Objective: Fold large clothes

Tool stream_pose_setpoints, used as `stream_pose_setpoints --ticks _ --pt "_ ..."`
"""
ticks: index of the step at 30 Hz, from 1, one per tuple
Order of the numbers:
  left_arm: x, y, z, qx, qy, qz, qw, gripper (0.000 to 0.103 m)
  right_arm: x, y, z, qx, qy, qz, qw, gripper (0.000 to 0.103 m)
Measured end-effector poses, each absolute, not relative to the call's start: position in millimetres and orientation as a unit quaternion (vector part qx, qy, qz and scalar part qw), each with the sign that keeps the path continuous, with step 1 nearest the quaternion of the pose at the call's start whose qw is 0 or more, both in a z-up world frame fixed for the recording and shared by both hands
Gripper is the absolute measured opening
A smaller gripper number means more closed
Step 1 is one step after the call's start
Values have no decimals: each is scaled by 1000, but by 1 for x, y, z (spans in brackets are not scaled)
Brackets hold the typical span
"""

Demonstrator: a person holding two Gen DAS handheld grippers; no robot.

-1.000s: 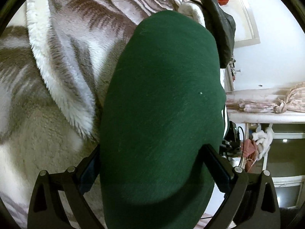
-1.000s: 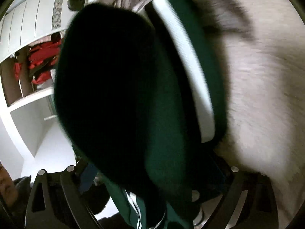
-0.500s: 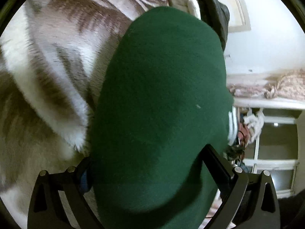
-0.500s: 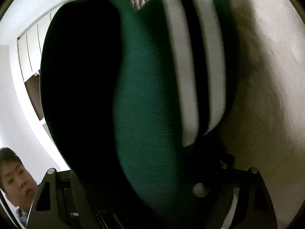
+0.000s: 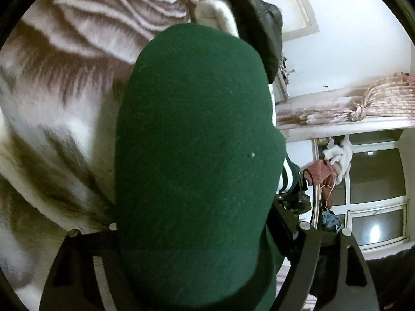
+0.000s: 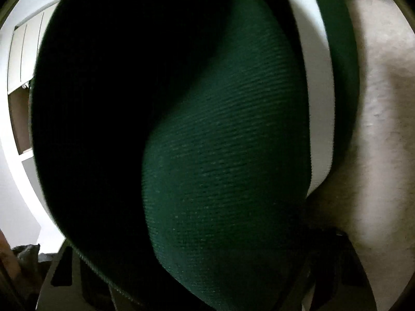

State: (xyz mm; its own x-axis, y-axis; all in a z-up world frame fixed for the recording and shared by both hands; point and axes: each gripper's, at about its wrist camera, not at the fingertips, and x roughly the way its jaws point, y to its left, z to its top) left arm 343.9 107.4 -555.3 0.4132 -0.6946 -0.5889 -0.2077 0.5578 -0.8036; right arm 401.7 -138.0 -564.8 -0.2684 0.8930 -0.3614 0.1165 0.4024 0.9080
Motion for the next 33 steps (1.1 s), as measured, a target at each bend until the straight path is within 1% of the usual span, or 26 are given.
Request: stream_pose_setpoints --ticks 1,3,6,10,17,21,25,29,31,33 --pt "347 106 -552 -434 515 -171 719 79 400 -141 -562 383 681 399 480 59" --pt "354 105 -541 -419 516 -180 725 79 397 -144 -552 398 670 397 485 54" --pt "371 103 -523 -413 512 -193 728 79 395 -147 -527 408 649 400 502 51" --pt "396 106 -494 -403 501 -211 736 79 403 -150 -485 415 616 410 530 51" --pt "479 110 -435 -372 493 -250 746 79 447 -157 -409 430 568 404 574 51" --pt "555 104 -395 -348 487 -279 751 79 486 -161 -367 438 540 395 600 51" --pt "633 106 -371 -325 482 -303 755 79 550 -165 -321 438 508 389 631 51" --pt "718 115 -376 -304 486 -310 759 79 624 -165 -302 444 486 387 646 50" --pt "748 120 -397 -295 497 -303 758 79 661 -169 -303 445 481 381 652 50" --pt "778 128 -441 -305 523 -295 740 79 698 -169 -316 445 487 368 655 50"
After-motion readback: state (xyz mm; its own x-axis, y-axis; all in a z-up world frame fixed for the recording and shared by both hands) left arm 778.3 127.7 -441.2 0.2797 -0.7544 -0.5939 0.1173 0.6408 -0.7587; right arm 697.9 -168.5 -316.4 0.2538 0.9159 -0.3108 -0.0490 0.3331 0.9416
